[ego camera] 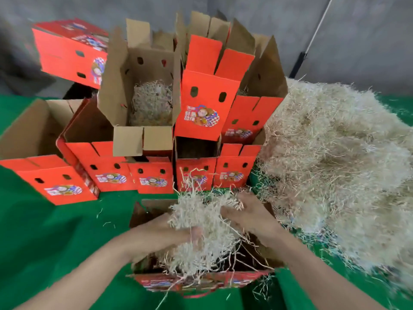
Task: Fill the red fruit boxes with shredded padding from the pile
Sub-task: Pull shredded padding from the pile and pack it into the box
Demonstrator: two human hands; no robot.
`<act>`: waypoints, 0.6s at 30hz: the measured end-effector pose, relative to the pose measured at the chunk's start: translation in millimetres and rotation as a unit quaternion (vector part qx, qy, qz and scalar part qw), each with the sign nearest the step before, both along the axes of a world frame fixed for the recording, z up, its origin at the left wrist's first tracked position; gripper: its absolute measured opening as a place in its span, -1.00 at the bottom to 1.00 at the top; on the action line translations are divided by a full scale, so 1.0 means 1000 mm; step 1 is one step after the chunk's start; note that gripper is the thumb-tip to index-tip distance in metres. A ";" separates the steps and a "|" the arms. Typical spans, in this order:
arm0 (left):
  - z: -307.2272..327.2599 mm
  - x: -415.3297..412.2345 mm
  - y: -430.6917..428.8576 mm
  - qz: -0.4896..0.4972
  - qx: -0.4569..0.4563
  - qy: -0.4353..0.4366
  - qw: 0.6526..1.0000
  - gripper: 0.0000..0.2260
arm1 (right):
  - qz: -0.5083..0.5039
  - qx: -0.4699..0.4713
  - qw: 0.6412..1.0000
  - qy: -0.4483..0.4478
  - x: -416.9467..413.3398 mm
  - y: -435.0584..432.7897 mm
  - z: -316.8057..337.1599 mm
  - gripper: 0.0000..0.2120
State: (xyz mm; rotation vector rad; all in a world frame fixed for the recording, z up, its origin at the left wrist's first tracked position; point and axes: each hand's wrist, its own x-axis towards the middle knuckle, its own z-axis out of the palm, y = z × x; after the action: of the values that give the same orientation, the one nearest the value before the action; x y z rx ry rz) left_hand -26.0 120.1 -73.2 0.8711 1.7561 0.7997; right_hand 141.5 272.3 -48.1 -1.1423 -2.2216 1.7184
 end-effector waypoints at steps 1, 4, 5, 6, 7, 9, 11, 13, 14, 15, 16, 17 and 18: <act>0.003 0.003 0.001 0.013 -0.004 -0.016 1.000 -0.28 | -0.004 -0.015 1.000 0.003 -0.004 -0.007 -0.003 -0.50; 0.007 0.014 0.009 -0.023 -0.002 -0.035 0.999 -0.33 | -0.021 -0.118 0.993 0.022 -0.011 -0.020 -0.008 -0.86; 0.006 0.015 0.011 -0.032 -0.007 -0.031 0.999 -0.38 | -0.020 -0.143 0.989 0.018 -0.010 -0.020 -0.009 -0.80; 0.005 0.015 0.014 -0.020 -0.021 -0.029 0.999 -0.39 | -0.011 -0.161 0.987 0.014 -0.008 -0.019 -0.012 -0.71; 0.002 0.013 0.015 -0.004 -0.032 -0.035 0.999 -0.42 | 0.000 -0.169 0.986 0.006 -0.005 -0.018 -0.015 -0.55; -0.003 0.011 0.019 0.022 -0.060 -0.029 0.998 -0.44 | 0.030 -0.163 0.986 -0.019 -0.002 -0.018 -0.021 -0.24; -0.006 0.012 0.018 0.026 -0.091 -0.008 0.995 -0.28 | 0.053 -0.136 0.987 -0.063 0.000 -0.018 -0.026 -0.22; -0.010 0.008 0.016 0.002 -0.110 0.055 0.992 -0.24 | 0.084 -0.114 0.984 -0.106 0.004 -0.013 -0.026 -0.29; -0.013 0.005 0.015 -0.008 -0.118 0.091 0.989 -0.23 | 0.094 -0.101 0.983 -0.123 0.007 -0.009 -0.024 -0.35; -0.013 0.003 0.013 -0.016 -0.126 0.121 0.985 -0.25 | 0.099 -0.086 0.982 -0.136 0.009 -0.005 -0.021 -0.41; -0.016 -0.001 0.012 -0.029 -0.134 0.144 0.980 -0.27 | 0.103 -0.074 0.981 -0.145 0.012 -0.001 -0.019 -0.47; -0.016 -0.004 0.010 -0.042 -0.142 0.161 0.976 -0.29 | 0.112 -0.058 0.979 -0.160 0.015 0.001 -0.017 -0.50; -0.015 -0.006 0.009 -0.057 -0.149 0.174 0.972 -0.30 | 0.125 -0.037 0.976 -0.176 0.018 0.004 -0.016 -0.55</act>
State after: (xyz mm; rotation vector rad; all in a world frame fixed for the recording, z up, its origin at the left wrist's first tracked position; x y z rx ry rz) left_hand -32.0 129.5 -88.2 0.9357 2.0439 0.3042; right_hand 159.5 276.3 -63.7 -1.3251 -2.6296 1.8224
